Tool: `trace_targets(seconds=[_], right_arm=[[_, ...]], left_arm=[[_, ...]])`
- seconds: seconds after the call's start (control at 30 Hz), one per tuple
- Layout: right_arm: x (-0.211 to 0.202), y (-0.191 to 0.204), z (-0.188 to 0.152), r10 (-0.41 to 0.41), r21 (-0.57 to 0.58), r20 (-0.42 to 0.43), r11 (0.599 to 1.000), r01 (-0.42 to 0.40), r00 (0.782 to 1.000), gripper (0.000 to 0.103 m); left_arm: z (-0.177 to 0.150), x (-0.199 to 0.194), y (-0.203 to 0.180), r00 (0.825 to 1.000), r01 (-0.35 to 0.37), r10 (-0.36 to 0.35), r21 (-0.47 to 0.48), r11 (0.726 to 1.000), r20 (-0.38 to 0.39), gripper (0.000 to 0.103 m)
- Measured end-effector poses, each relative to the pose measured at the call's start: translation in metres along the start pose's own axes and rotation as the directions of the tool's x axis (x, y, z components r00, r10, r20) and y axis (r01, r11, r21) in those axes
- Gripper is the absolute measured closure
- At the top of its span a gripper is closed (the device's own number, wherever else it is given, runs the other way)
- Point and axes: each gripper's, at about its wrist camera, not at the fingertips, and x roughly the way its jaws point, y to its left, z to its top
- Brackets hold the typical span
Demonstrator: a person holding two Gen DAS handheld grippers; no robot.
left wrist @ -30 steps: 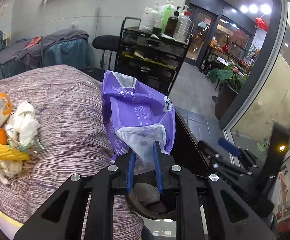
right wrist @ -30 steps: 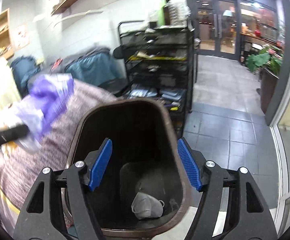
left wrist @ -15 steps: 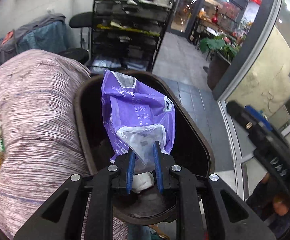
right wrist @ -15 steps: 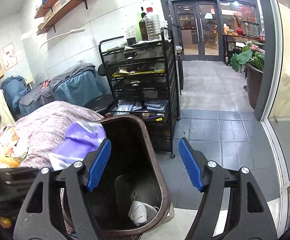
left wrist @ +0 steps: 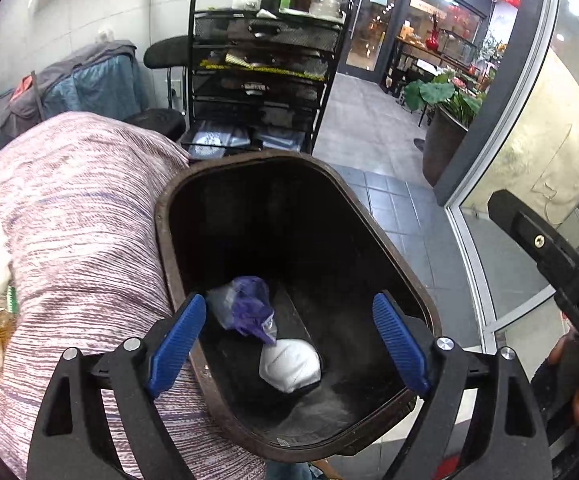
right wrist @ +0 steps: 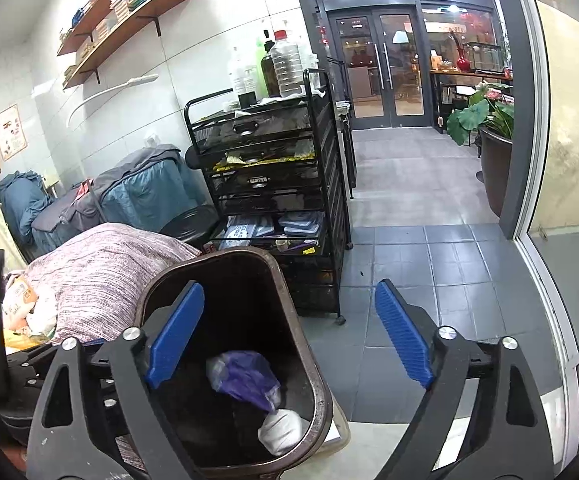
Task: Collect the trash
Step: 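Carry the purple bag over the brown bin and release it with the left gripper, then move both grippers back toward the trash pile on the bed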
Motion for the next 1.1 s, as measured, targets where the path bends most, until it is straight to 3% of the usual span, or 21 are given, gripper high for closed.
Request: trace_targets(seconds=[0.33,0.67,0.93,1.1], right_arm=[[-0.001,0.009,0.001,0.019,-0.003,0.004,1.0,-0.019,1.0,0.013],[-0.002,0.042,-0.007,0.121,-0.063,-0.01,0.991,-0.121,0.993,0.013],[-0.001,0.094,-0.014,0.255,-0.152,-0.053,0.954,-0.26,0.966,0.012],[-0.002,0.135,-0.022,0.355,-0.209,-0.11,0.905,-0.371,0.928,0.012]], left_arm=[[0.0,-0.04,0.004,0.991,-0.07,0.07,-0.002,0.998,0.118,0.011],[-0.015,-0.097,0.038,0.961,-0.139,0.156,-0.088,0.986,0.226,0.006],[-0.04,-0.136,0.079,0.93,-0.224,0.266,-0.182,0.957,0.256,0.006],[-0.063,-0.16,0.114,0.907,-0.281,0.345,-0.264,0.923,0.241,0.006]])
